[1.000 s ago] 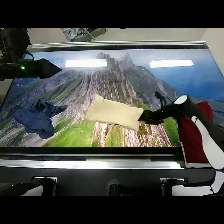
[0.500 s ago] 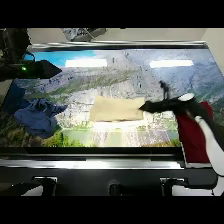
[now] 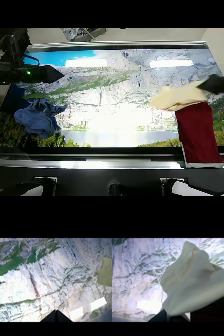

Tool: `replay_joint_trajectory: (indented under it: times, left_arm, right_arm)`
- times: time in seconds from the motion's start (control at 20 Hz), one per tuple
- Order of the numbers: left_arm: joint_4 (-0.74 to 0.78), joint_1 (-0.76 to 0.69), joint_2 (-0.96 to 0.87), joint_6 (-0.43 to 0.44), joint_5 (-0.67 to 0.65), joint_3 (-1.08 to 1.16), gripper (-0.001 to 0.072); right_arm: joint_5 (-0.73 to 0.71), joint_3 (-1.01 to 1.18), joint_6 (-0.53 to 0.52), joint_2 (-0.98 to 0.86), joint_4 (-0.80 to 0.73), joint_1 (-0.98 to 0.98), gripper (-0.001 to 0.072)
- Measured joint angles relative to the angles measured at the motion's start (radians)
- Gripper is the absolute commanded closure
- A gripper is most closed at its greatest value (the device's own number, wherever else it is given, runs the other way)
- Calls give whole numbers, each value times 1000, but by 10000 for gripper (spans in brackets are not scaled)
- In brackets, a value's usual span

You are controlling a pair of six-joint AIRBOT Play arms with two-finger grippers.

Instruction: Fold the shirts.

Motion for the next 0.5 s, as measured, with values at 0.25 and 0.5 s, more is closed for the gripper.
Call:
replay_joint_trajectory:
  times: [0.25, 0.5]
  left_arm:
    - [0, -5, 0, 1, -2, -6, 680]
    - [-2, -21, 0, 15, -2, -7, 680]
  right_arm:
    - [83, 107, 69, 22, -20, -146, 671]
    - [83, 130, 148, 57, -27, -261, 671]
